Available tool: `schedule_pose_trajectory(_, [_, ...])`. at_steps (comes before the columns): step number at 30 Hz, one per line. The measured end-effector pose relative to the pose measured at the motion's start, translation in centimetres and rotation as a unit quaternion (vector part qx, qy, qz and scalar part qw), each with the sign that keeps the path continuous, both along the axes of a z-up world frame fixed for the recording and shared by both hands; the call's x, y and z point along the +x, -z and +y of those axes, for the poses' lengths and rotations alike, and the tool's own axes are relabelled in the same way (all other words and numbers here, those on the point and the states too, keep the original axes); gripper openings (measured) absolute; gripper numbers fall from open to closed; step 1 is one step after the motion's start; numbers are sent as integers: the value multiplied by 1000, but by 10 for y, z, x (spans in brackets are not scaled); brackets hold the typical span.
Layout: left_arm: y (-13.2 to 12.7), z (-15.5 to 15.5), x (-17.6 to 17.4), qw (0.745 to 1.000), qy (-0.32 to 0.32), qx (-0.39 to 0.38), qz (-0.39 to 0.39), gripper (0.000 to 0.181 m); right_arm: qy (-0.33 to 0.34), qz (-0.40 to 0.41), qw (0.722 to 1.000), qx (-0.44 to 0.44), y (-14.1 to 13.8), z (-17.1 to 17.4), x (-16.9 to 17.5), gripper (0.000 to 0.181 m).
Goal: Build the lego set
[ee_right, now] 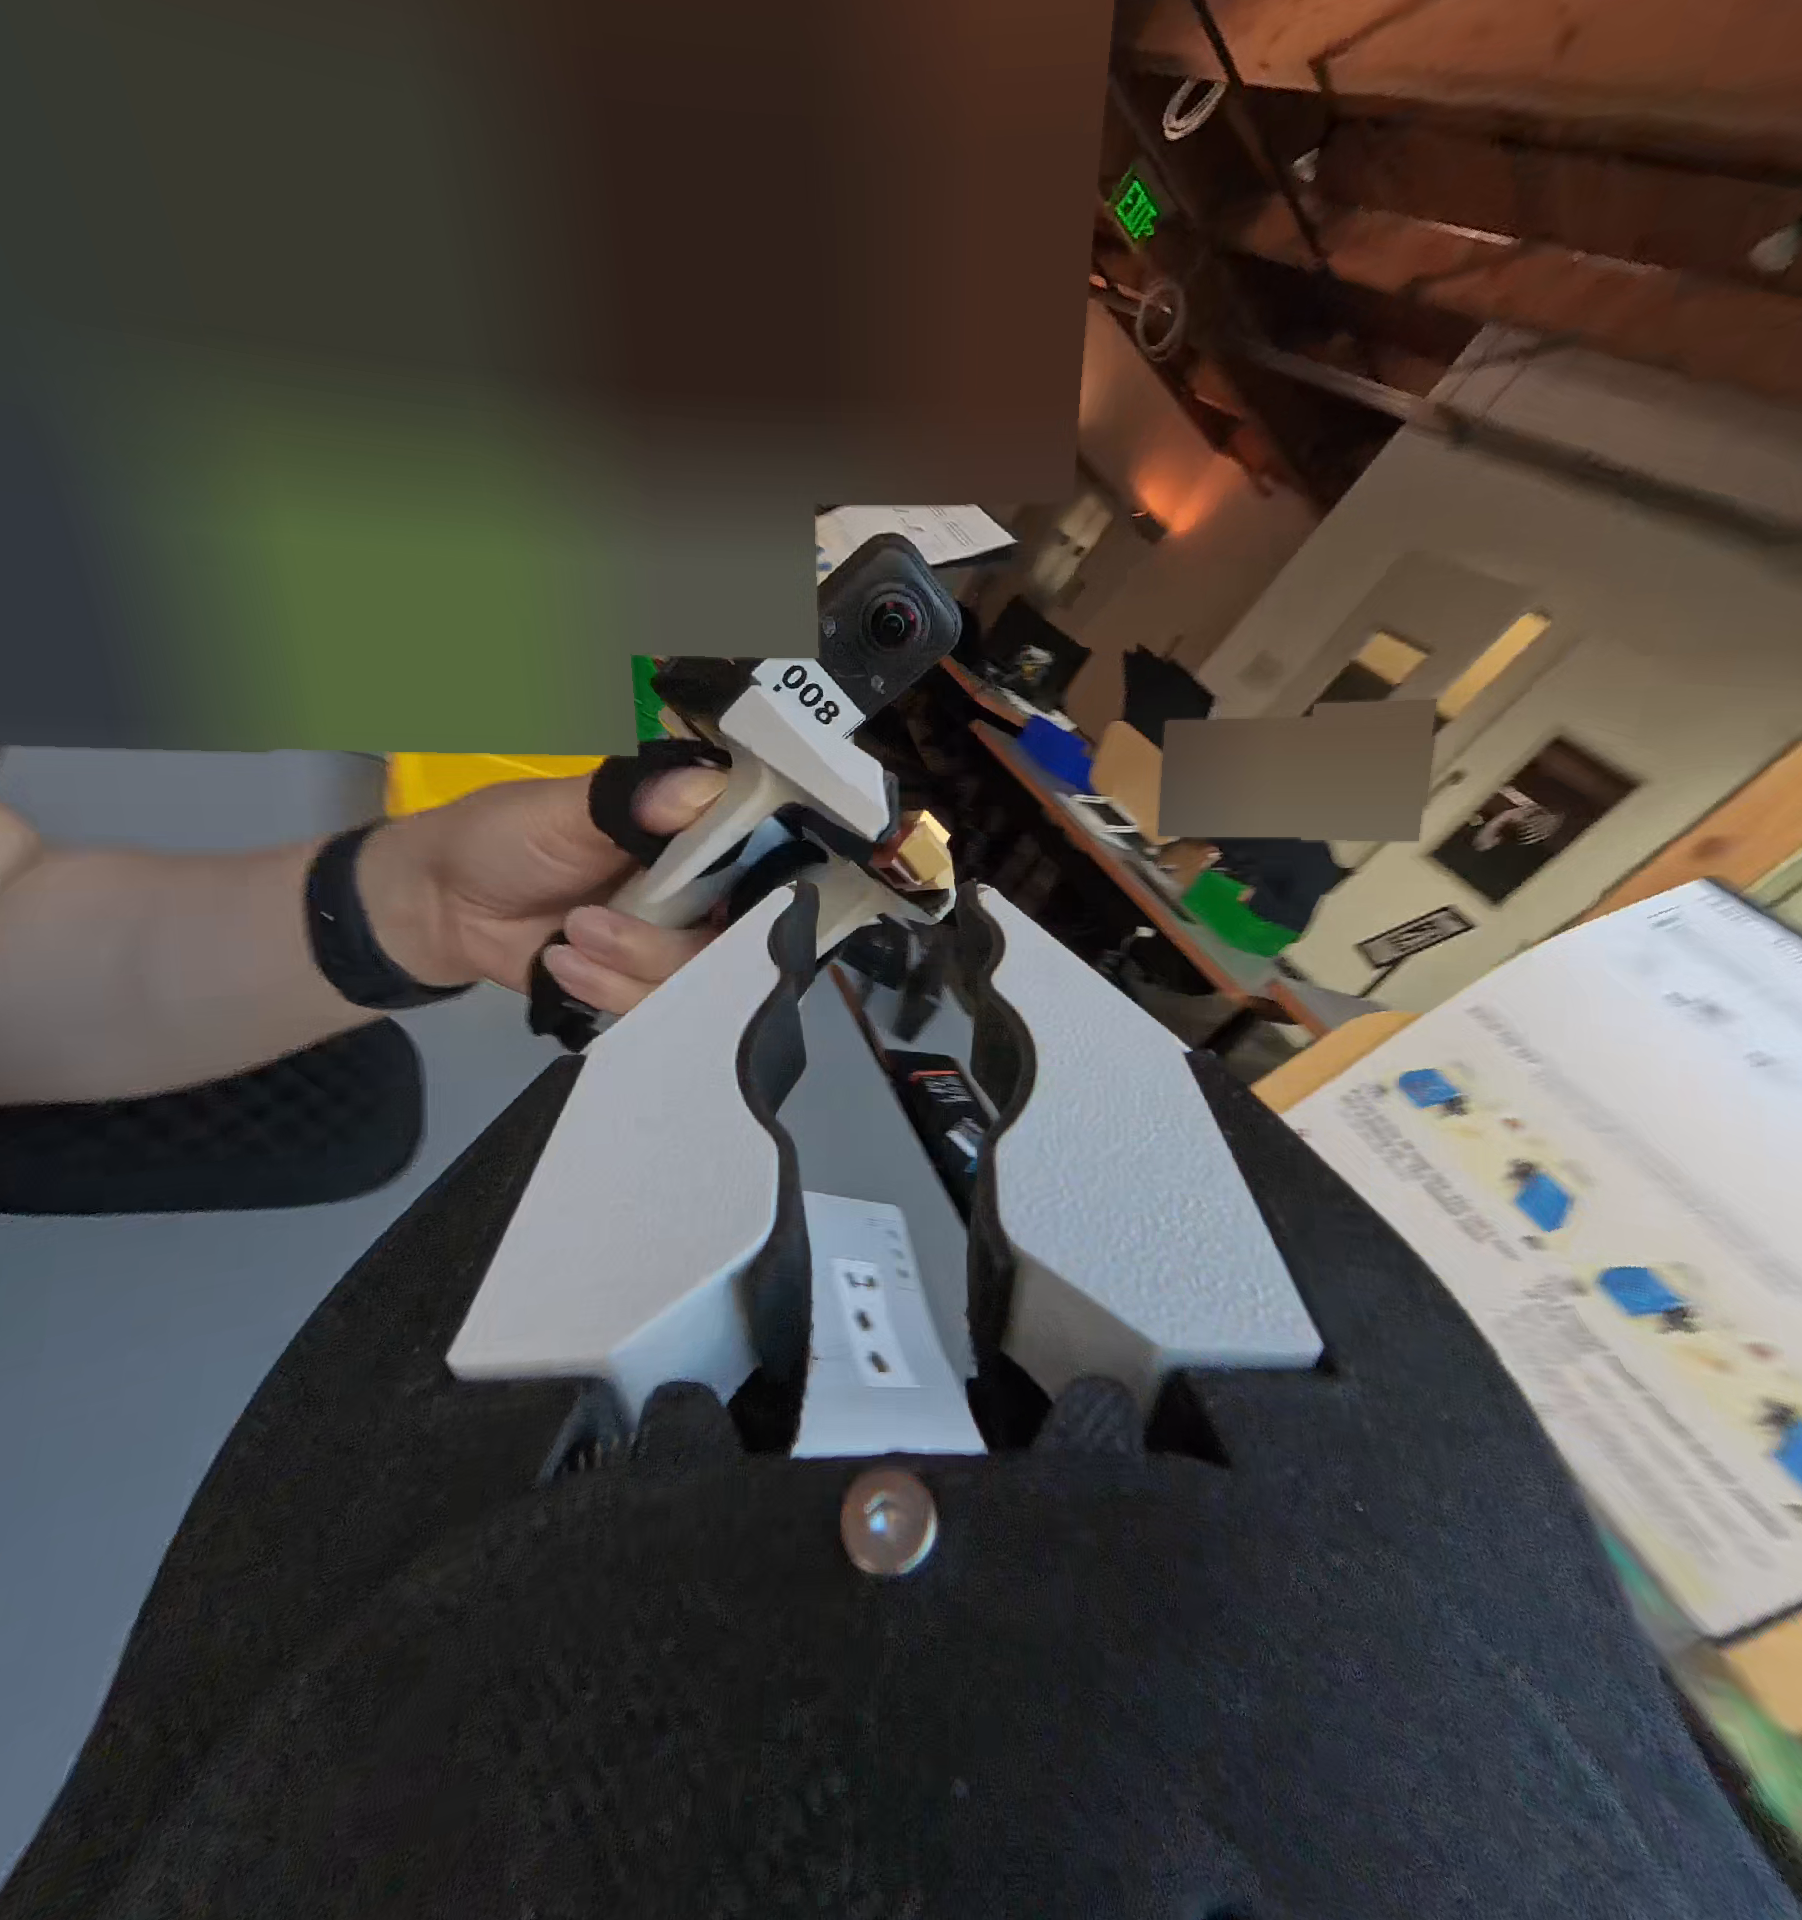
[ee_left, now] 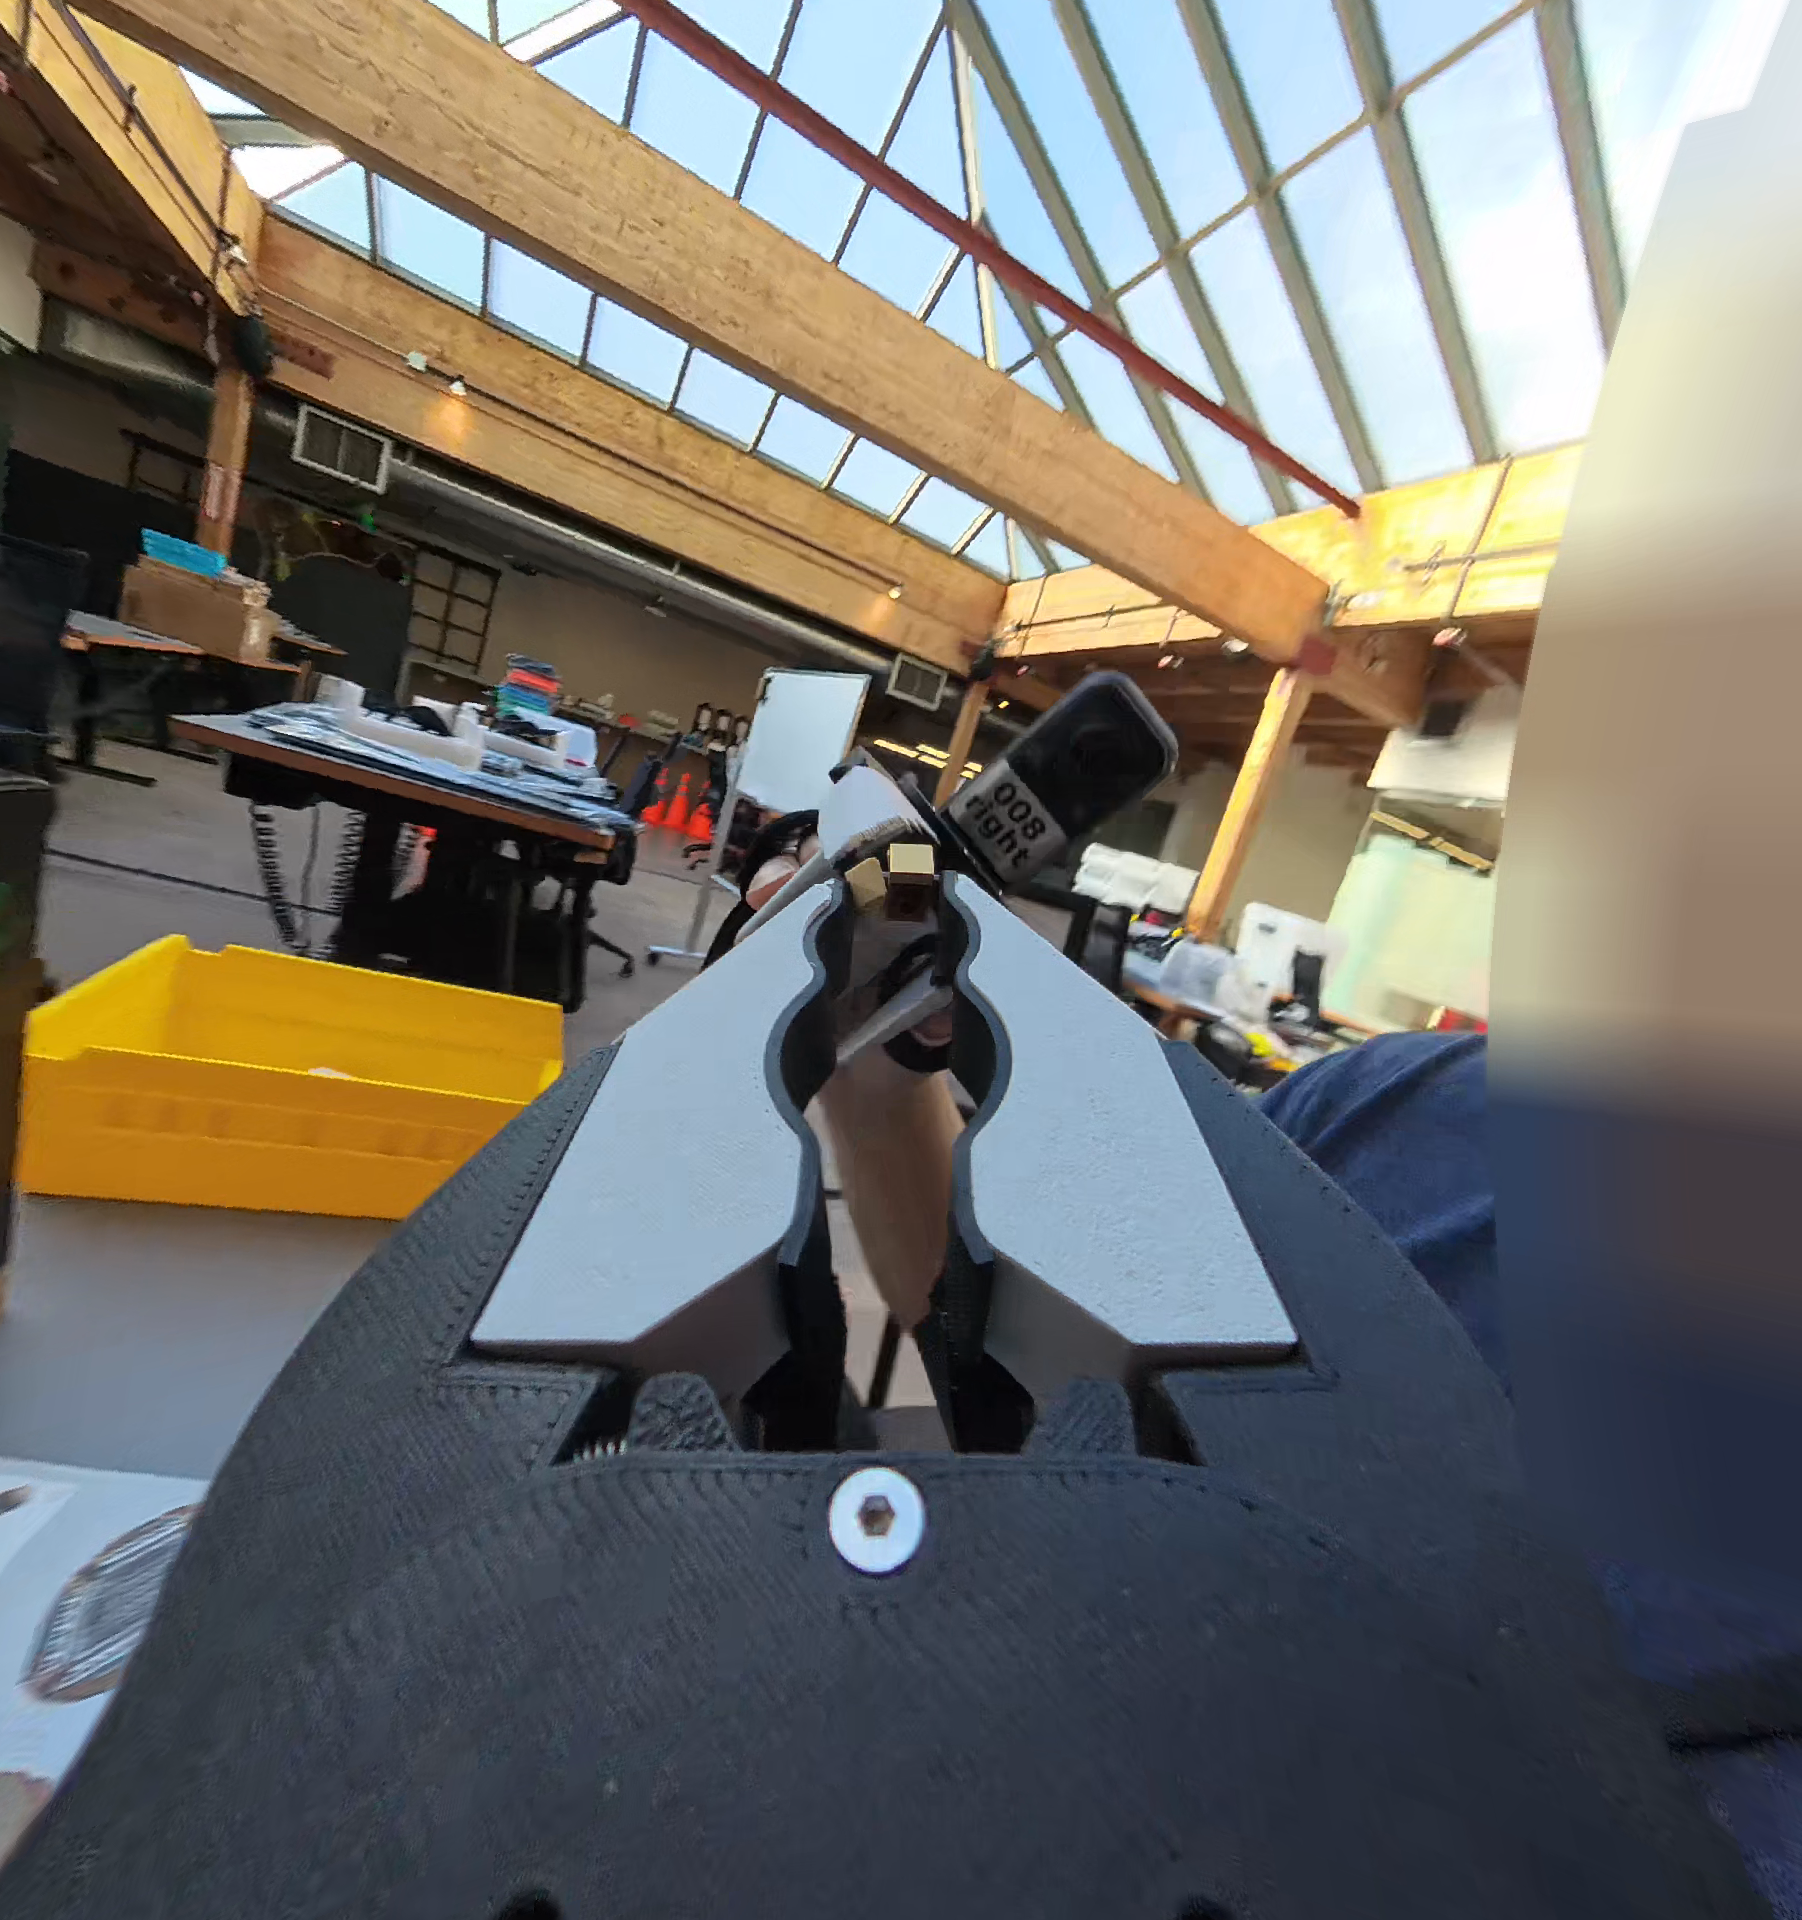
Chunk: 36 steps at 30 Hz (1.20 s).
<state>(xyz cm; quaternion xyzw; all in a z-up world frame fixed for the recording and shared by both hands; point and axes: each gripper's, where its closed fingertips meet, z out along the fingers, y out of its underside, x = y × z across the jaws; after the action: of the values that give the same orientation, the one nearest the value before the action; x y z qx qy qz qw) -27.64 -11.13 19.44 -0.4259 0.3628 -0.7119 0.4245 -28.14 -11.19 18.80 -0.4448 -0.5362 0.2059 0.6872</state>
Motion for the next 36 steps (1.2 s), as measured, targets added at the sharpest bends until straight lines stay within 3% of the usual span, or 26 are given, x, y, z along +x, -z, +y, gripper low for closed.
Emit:
schedule_pose_trajectory(3, [-1,-6,-2,996,-47,69,20,14,-39,58,995,-72,-11,-2,14,24])
schedule_pose_trajectory(6, [4,-6,0,993,-66,90,48,15,-57,46,994,-83,-8,-9,16,21])
schedule_pose_trajectory(9, [9,-7,2,994,-45,72,69,15,-46,5,997,-63,1,-13,12,16])
schedule_pose_trajectory(14, [17,-8,6,995,-9,41,88,15,-33,-9,993,-111,10,-5,11,16])
schedule_pose_trajectory(23, [26,-13,12,993,12,40,114,15,-37,-46,998,-7,17,-18,9,21])
schedule_pose_trajectory(28, [27,-4,12,994,11,2,110,15,25,-71,996,38,25,-5,14,20])
schedule_pose_trajectory(31, [30,-4,11,992,45,-44,112,14,52,-97,993,47,33,4,16,20])
schedule_pose_trajectory(36, [42,-9,14,980,106,-96,142,15,34,-100,991,86,31,-5,14,21])
